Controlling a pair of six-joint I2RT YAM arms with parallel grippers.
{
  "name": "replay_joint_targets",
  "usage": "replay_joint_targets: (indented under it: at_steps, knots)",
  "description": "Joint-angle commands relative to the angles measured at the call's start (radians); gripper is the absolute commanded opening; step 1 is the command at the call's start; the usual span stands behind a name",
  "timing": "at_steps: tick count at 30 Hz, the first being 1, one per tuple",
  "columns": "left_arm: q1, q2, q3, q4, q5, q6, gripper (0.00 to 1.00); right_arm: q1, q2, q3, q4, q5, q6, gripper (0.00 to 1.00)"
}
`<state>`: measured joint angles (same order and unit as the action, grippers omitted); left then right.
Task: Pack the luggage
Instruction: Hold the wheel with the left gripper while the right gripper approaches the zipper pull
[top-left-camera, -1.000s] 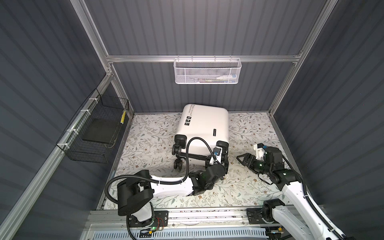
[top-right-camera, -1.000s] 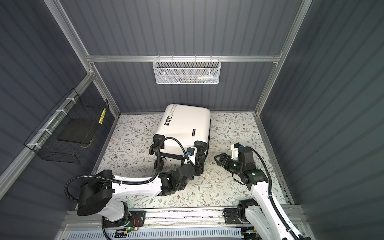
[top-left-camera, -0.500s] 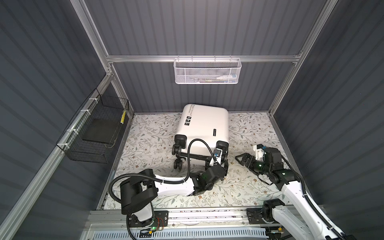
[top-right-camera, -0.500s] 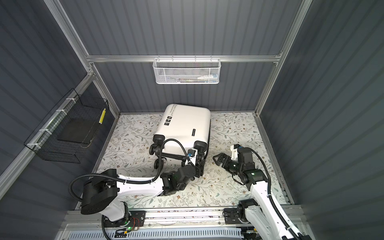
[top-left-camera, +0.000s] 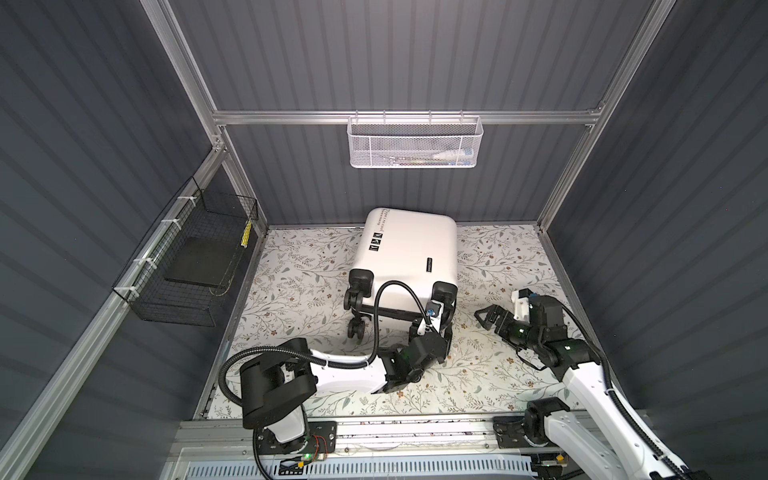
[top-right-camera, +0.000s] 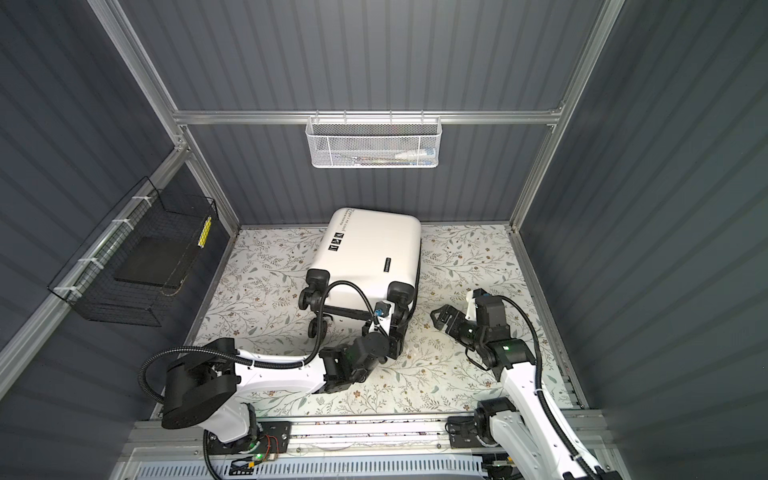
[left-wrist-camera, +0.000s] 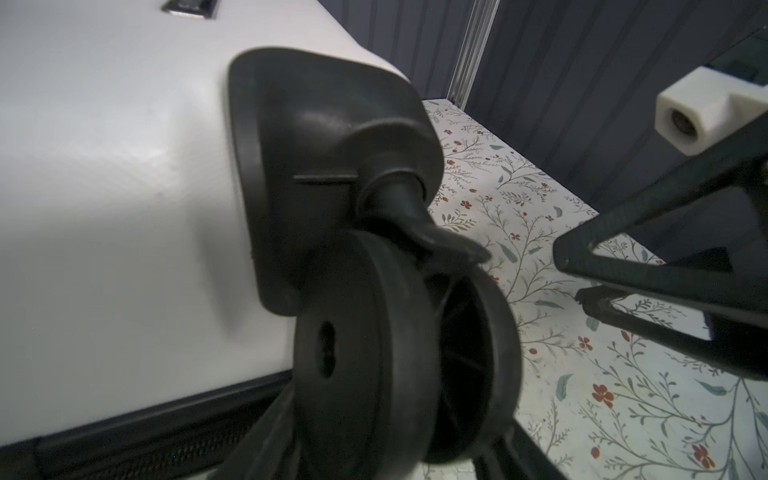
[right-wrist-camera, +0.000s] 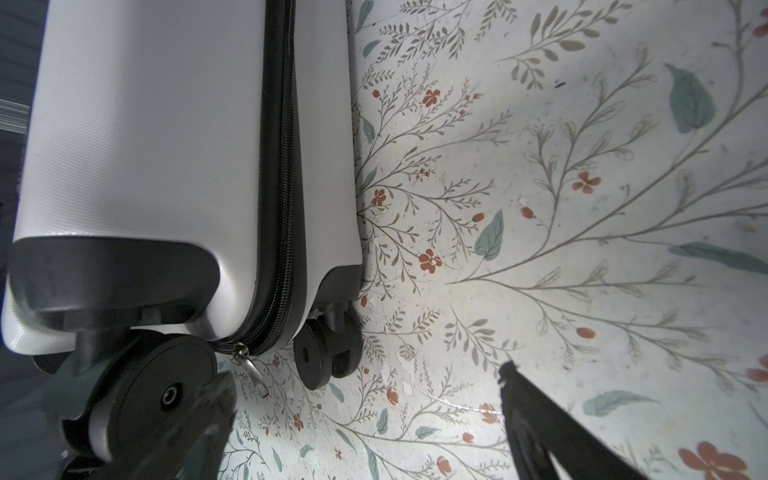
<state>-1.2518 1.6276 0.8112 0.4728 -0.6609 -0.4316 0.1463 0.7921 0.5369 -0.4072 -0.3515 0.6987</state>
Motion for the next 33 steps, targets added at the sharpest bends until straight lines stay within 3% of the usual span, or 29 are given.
replay_joint_targets:
  at_steps: [1, 6, 14, 27, 33]
  knots:
    - [0.025, -0.021, -0.014, 0.004, -0.018, -0.013, 0.60, -0.004, -0.021, -0.027, 0.014, -0.040, -0.004, 0.98]
    - [0.026, -0.019, -0.002, 0.003, -0.016, -0.003, 0.61, -0.004, -0.022, -0.045, 0.057, -0.065, -0.002, 0.94]
    - [0.025, -0.029, 0.005, -0.023, -0.046, 0.038, 0.77, -0.005, -0.022, -0.060, 0.063, -0.081, -0.001, 0.93]
    - [0.023, -0.109, -0.036, -0.072, 0.021, 0.269, 0.81, -0.005, -0.004, -0.053, 0.076, -0.098, 0.005, 0.91]
    - [0.010, -0.109, -0.006, -0.106, 0.038, 0.318, 0.85, -0.007, -0.002, -0.054, 0.079, -0.101, 0.007, 0.91]
